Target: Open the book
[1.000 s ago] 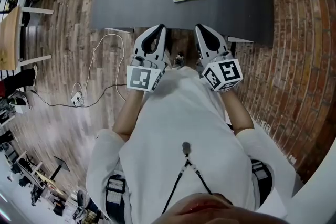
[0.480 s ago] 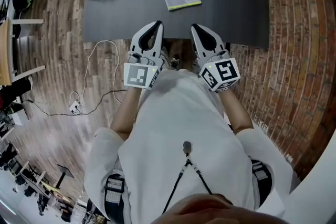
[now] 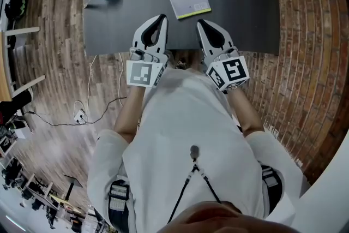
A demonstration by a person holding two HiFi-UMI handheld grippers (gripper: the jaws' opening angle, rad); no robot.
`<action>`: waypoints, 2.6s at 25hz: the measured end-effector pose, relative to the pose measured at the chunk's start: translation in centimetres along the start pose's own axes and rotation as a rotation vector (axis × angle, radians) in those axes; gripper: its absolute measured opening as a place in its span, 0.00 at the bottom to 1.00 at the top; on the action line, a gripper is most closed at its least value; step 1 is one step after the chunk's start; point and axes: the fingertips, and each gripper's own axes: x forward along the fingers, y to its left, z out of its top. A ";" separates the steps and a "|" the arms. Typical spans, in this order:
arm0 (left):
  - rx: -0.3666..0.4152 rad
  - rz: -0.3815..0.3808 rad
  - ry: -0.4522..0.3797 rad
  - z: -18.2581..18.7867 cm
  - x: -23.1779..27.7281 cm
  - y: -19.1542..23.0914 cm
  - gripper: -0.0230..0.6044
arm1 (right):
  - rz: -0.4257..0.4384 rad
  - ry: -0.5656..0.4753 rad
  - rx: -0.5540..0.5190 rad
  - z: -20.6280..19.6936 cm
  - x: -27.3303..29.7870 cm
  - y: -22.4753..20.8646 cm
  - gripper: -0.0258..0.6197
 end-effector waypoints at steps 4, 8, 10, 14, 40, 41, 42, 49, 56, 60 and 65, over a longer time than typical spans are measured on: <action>-0.011 -0.014 -0.044 0.7 2.0 2.1 0.07 | -0.017 0.006 -0.014 0.2 2.9 -0.5 0.10; -0.011 -0.029 -0.071 0.7 3.1 3.2 0.07 | -0.029 0.019 -0.023 -0.4 5.0 -0.8 0.10; -0.006 -0.038 -0.062 0.3 3.3 4.1 0.07 | -0.033 0.023 -0.024 -0.7 6.2 -0.7 0.10; 0.003 -0.037 -0.042 -0.8 4.1 5.9 0.07 | -0.047 0.044 -0.028 -1.6 8.7 -1.1 0.10; -0.016 0.039 0.037 -4.4 7.6 7.8 0.07 | -0.040 0.425 -0.017 -19.4 15.8 -7.3 0.10; -0.011 0.036 0.039 -4.5 7.6 7.8 0.07 | -0.039 0.441 -0.014 -20.2 16.1 -7.3 0.10; -0.007 0.033 0.039 -4.6 7.7 7.8 0.07 | -0.040 0.460 -0.014 -21.0 16.2 -7.4 0.10; -0.025 0.021 0.040 -5.0 7.4 7.9 0.07 | -0.076 0.628 -0.055 -26.8 17.4 -8.1 0.30; -0.031 0.003 0.047 -5.3 7.2 8.1 0.07 | -0.135 0.749 -0.094 -30.2 17.4 -8.9 0.30; -0.035 0.001 0.052 -5.4 7.1 8.5 0.07 | -0.169 0.767 -0.122 -30.4 17.4 -8.9 0.30; -0.037 -0.010 0.057 -5.4 7.0 8.6 0.07 | -0.212 0.792 -0.131 -30.8 17.2 -9.5 0.28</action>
